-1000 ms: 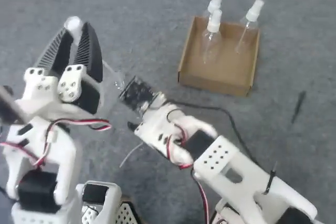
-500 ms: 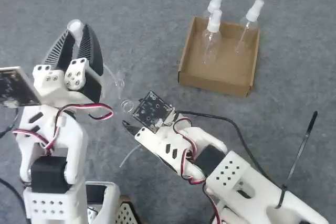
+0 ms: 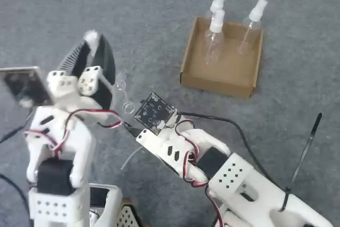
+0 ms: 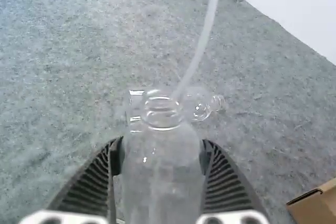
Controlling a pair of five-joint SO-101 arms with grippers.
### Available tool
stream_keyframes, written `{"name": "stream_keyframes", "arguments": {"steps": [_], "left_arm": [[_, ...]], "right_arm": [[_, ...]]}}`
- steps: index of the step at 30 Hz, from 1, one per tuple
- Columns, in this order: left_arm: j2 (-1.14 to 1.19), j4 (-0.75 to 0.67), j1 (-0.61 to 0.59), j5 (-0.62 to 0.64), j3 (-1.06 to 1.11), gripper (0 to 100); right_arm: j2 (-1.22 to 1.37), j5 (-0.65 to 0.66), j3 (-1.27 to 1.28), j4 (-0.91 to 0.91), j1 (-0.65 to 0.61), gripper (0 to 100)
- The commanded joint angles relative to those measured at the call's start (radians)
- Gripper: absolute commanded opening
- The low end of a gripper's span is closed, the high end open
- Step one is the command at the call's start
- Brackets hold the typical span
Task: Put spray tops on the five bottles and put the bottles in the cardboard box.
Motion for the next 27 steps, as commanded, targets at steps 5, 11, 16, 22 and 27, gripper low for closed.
{"name": "stream_keyframes", "arguments": {"steps": [5, 11, 16, 22, 27], "left_arm": [[-0.014, 0.034, 0.011, 0.012, -0.008, 4], [-0.014, 0.115, 0.011, 0.008, -0.004, 4], [-0.009, 0.163, 0.012, 0.006, -0.001, 4], [-0.006, 0.169, 0.069, -0.089, 0.030, 4], [-0.005, 0.183, 0.172, -0.203, 0.059, 5]], "right_arm": [[-0.056, -0.005, 0.002, -0.018, -0.007, 0.6], [-0.056, -0.012, 0.040, -0.104, -0.001, 0.6], [-0.056, -0.160, 0.100, -0.344, 0.071, 0.6], [-0.056, -0.196, 0.112, -0.360, 0.076, 0.6], [-0.056, -0.196, 0.123, -0.360, 0.079, 0.6]]}}
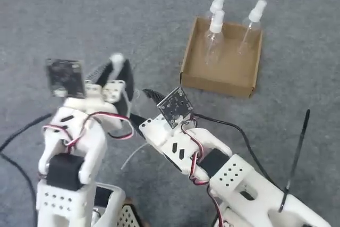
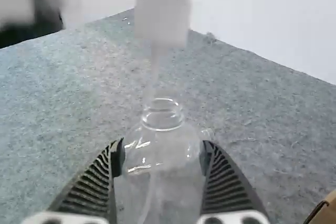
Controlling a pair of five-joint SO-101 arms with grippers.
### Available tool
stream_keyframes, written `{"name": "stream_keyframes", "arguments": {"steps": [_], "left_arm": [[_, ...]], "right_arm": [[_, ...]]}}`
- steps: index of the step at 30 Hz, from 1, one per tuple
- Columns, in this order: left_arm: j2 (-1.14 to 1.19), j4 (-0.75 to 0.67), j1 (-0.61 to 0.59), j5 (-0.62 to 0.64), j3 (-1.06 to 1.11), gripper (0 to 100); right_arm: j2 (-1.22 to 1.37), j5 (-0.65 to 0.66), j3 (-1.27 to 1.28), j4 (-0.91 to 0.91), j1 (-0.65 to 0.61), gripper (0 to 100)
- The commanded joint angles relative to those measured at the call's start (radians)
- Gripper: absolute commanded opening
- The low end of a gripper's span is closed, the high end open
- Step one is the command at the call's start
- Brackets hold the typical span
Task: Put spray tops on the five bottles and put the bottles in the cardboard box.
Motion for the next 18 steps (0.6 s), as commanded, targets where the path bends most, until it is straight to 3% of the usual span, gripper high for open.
{"name": "stream_keyframes", "arguments": {"steps": [1, 4, 12, 18], "left_arm": [[-0.008, 0.020, 0.063, -0.107, -0.005, 7], [-0.006, 0.018, 0.057, -0.124, -0.007, 14], [-0.008, 0.035, 0.048, -0.124, -0.065, 15], [0.091, 0.003, -0.149, -0.124, -0.188, 14]], "right_arm": [[-0.056, -0.012, 0.005, -0.036, 0.018, 0.6], [-0.056, -0.012, 0.017, -0.042, 0.018, 0.6], [-0.056, -0.012, 0.021, -0.036, 0.018, 0.6], [-0.056, -0.012, 0.021, -0.035, 0.018, 0.6]]}}
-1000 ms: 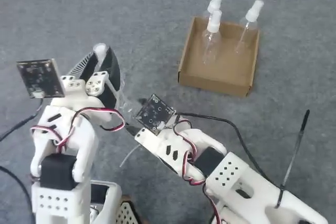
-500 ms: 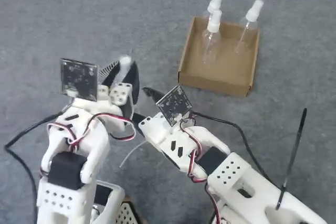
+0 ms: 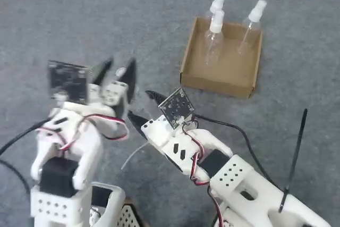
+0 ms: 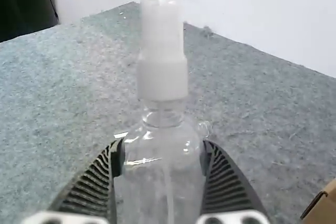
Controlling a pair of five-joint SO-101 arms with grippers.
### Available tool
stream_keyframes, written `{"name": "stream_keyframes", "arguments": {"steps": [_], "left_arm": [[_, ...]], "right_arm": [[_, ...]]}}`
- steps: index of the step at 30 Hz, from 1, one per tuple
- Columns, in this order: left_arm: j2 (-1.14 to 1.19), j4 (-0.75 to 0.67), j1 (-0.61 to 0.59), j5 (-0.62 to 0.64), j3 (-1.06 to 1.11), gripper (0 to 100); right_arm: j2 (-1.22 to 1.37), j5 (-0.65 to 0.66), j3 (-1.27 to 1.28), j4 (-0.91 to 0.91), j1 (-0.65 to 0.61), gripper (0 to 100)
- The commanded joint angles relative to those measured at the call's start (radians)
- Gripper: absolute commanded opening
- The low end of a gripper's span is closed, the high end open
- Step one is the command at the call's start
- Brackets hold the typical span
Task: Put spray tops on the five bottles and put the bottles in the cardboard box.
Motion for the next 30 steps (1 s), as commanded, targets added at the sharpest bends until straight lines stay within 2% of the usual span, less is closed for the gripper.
{"name": "stream_keyframes", "arguments": {"steps": [1, 6, 13, 18, 24, 30], "left_arm": [[0.138, -0.031, -0.146, -0.011, -0.107, 14], [0.284, -0.025, -0.169, -0.015, -0.104, 14], [0.242, -0.031, -0.020, -0.049, 0.028, 14], [0.229, -0.029, 0.026, -0.043, 0.067, 14], [0.229, -0.023, 0.014, -0.049, -0.025, 15], [0.150, 0.083, -0.097, -0.074, -0.208, 15]], "right_arm": [[-0.056, -0.011, -0.009, -0.018, 0.016, 0.6], [-0.056, -0.011, -0.009, -0.018, 0.018, 0.6], [-0.056, -0.011, -0.009, -0.018, 0.019, 0.6], [-0.056, -0.011, -0.009, -0.018, 0.021, 0.6], [-0.050, -0.011, -0.009, -0.018, 0.021, 0.6], [-0.054, -0.014, -0.012, -0.016, 0.051, 0.6]]}}
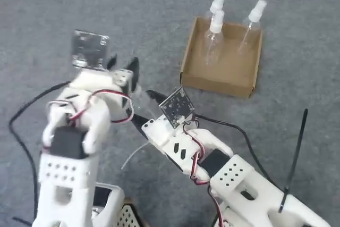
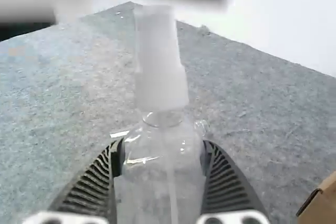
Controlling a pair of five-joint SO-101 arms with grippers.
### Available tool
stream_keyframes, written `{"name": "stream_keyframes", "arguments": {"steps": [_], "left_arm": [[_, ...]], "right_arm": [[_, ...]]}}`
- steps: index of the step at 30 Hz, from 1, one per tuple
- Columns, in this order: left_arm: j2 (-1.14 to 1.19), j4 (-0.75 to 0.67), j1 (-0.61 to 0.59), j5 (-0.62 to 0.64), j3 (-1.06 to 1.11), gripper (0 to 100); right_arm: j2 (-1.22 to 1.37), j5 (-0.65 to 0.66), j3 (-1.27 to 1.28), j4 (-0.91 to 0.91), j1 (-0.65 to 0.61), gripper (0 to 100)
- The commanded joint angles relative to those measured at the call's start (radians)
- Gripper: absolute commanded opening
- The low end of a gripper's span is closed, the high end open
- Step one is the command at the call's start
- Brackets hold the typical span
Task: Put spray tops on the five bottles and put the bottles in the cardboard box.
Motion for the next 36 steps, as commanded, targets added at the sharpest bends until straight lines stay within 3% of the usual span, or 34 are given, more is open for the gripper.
{"name": "stream_keyframes", "arguments": {"steps": [1, 7, 12, 15, 18, 27, 36], "left_arm": [[-0.127, 0.080, -0.084, -0.015, -0.145, 15], [-0.302, 0.135, -0.106, -0.017, 0.073, 15], [-0.434, 0.009, -0.098, -0.014, 0.364, 15], [-0.511, -0.040, -0.031, -0.014, 0.507, 17], [-0.577, -0.066, 0.028, -0.012, 0.599, 26], [-0.661, -0.072, 0.043, -0.009, 0.671, 30], [-0.664, -0.071, 0.043, -0.009, 0.673, 30]], "right_arm": [[-0.054, -0.014, -0.020, -0.013, 0.050, 0.6], [-0.031, -0.018, -0.247, 0.239, 0.170, 0.6], [0.093, -0.018, -0.503, 0.369, 0.243, 0.6], [0.208, -0.018, -0.644, 0.438, 0.243, 0.6], [0.302, -0.018, -0.753, 0.515, 0.189, 0.6], [0.259, -0.017, -0.873, 0.753, 0.065, 0.6], [0.074, -0.012, -0.870, 0.920, 0.065, 0.6]]}}
